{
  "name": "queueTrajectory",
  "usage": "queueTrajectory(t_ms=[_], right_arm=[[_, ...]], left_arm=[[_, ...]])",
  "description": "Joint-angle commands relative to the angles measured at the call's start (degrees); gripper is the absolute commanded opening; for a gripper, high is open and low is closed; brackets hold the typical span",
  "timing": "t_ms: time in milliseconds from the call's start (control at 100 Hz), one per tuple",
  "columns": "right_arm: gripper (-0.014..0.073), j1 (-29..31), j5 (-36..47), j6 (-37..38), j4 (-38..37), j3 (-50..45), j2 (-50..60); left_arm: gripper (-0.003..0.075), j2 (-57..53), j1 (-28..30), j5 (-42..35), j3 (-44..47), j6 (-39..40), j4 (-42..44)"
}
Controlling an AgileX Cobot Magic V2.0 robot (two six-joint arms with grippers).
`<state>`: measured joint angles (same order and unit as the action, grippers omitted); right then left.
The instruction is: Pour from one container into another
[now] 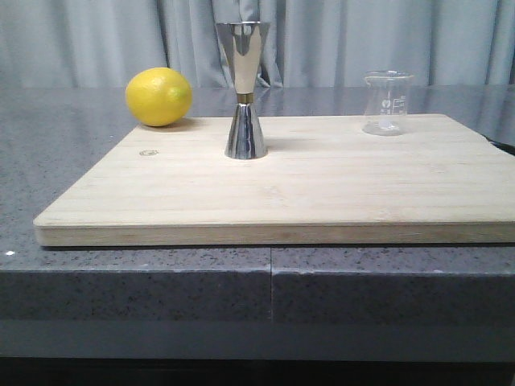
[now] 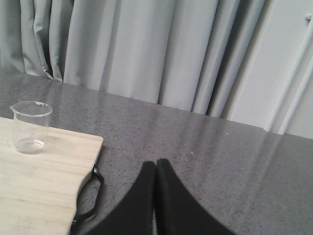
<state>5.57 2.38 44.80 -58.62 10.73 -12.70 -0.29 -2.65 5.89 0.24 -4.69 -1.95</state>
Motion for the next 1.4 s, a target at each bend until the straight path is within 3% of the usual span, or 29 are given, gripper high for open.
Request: queueTrajectory(t_ms=[0, 1100, 1150, 1200, 1290, 1390], right_arm=[[-0.0066, 0.25, 1.67, 0.09, 0.21, 1.4, -0.23], [-0.0066, -0.02, 1.67, 0.09, 0.47, 1.14, -0.23], [-0.0066, -0.27, 1.2, 0.09, 4.58, 0.77, -0.23], [-0.0066, -0.85, 0.11, -1.6, 14.65, 0.49, -0.23], [-0.0066, -1.52, -4.55, -12.69, 28.81, 0.4, 0.04], [-0.0066, -2.31, -4.8, -18.65, 36.15, -0.7, 1.82]], left_arm=[[-0.0021, -1.31, -0.69, -5.24, 1.21, -0.24, -0.49], [-0.0021, -1.31, -0.69, -6.31, 1.21, -0.24, -1.02], [-0.0021, -1.31, -0.69, -6.31, 1.21, -0.24, -1.02], [-0.0021, -1.31, -0.69, -6.31, 1.21, -0.24, -1.02], [-0.0021, -1.31, -0.69, -6.31, 1.21, -0.24, -1.02], [-0.0021, -1.31, -0.69, -6.31, 1.21, -0.24, -1.02]])
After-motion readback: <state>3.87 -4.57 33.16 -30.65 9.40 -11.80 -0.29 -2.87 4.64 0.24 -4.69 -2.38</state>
